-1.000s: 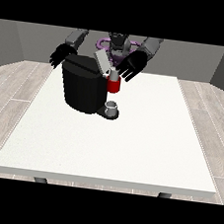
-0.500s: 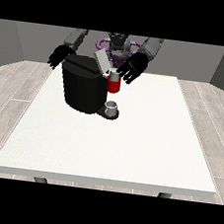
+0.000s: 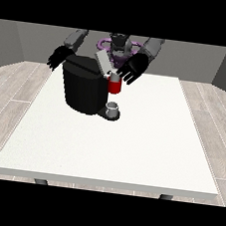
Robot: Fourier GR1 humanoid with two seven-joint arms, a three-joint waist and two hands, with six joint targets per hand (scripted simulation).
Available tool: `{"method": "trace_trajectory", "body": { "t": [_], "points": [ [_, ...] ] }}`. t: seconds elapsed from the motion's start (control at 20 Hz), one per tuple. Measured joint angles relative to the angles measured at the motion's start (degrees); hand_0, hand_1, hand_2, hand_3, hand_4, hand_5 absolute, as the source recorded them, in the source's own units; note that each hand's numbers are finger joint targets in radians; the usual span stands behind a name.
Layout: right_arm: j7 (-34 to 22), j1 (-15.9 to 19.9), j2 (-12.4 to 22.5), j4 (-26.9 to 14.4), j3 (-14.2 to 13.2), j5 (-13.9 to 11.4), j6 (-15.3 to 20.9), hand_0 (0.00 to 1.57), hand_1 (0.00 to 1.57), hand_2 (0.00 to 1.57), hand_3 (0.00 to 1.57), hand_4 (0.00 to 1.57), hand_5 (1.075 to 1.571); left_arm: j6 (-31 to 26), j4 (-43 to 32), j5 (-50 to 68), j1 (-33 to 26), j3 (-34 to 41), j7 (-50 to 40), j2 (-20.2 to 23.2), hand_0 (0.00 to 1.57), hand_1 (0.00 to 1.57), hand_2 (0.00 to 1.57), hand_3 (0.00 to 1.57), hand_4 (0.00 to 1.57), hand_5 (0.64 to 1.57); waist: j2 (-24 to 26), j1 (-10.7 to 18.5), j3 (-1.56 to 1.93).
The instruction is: Insert the coffee pod into the coffee machine and close the lid
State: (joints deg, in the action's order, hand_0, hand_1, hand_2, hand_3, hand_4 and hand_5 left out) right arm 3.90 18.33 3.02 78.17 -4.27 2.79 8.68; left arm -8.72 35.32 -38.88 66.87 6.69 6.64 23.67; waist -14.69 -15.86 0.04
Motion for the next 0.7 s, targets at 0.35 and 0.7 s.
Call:
{"method": "trace_trajectory", "body": {
  "t": [0.35,0.7],
  "points": [
    [-0.53,-0.84,-0.15,1.04,0.47,-0.29,0.31,0.00,0.00,0.00,0.00,0.44,1.571,0.27,-0.33,-0.90,-0.31,-0.04,1.52,1.35,1.07,1.07,1.12,0.97,0.36,1.571,-0.09,-0.48,0.03],
    [0.01,-0.36,-0.62,1.54,0.95,-0.44,0.50,0.00,0.00,0.00,0.00,0.42,1.571,-0.68,-0.30,-2.04,0.02,-0.81,3.33,2.42,0.00,0.00,0.00,0.00,0.00,1.571,-0.71,-0.43,0.06]
  ]
}}
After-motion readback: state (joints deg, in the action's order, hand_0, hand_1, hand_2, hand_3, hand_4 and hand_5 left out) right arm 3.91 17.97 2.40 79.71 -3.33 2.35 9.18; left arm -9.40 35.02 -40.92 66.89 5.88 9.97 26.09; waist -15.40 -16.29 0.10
